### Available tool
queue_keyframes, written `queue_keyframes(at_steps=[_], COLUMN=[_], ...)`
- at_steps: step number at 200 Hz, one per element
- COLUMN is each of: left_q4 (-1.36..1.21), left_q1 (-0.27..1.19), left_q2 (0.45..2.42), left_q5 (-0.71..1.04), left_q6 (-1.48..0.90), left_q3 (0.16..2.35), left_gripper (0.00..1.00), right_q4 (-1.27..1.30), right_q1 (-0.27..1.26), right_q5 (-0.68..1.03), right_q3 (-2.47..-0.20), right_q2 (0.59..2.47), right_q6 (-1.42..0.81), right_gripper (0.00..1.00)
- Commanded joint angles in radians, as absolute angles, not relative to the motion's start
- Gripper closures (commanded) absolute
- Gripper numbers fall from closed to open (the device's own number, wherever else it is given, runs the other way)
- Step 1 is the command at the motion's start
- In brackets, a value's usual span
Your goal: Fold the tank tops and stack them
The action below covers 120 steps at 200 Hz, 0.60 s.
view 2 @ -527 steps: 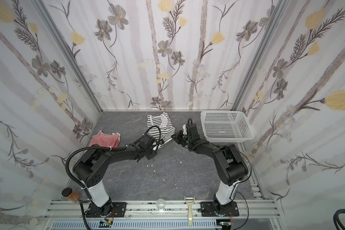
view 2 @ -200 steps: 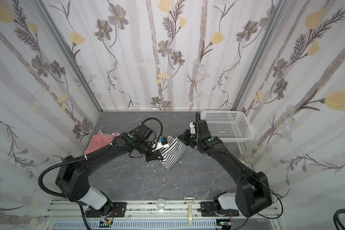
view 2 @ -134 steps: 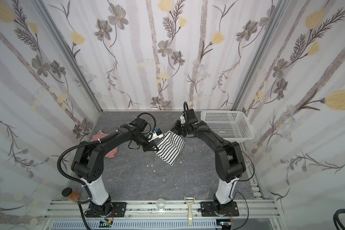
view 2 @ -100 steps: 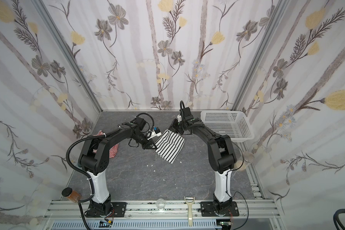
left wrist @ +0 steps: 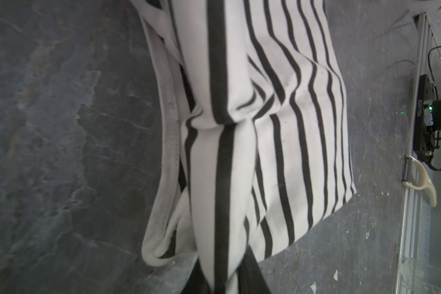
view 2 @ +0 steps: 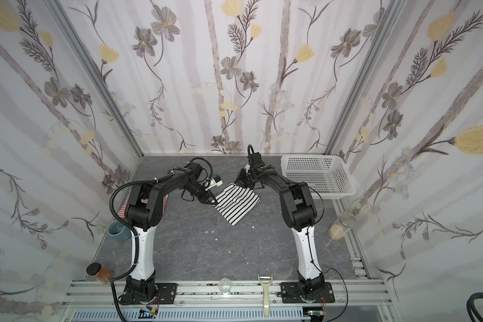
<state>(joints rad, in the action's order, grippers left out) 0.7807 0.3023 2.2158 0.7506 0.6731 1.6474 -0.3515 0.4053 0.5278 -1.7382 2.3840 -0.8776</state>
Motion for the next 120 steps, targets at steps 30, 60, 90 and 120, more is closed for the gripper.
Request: queue_keyframes(at_steps=[30,60,90,120], left_q4=[0.756,0.685,0.552,0.513], left_q1=[0.302,0.3,0.302,0.329], left_q2=[2.277,2.271,2.162,2.04], left_q5=[0.689,0.56,0.396,0.426], left_q6=[0.557,0.444,0.333,0.329], left_q3=[1.753,1.768,1.658,1.545], left_gripper=[0.69,0.67,0.66,0.65], right_q4=[-0.331,-0.329,-0.32,-0.312], right_q1=[0.403,0.421,0.449,0.473], right_q5=[0.485,0.414,0.307,0.288], right_q3=[-1.753,-1.692,-1.612,-1.597], right_q2=[2.391,2.305,2.213,2.217], right_q6=[-0.822,-0.781,-0.742,-0.704], right_gripper=[0.67,0.62,0.62,0.7])
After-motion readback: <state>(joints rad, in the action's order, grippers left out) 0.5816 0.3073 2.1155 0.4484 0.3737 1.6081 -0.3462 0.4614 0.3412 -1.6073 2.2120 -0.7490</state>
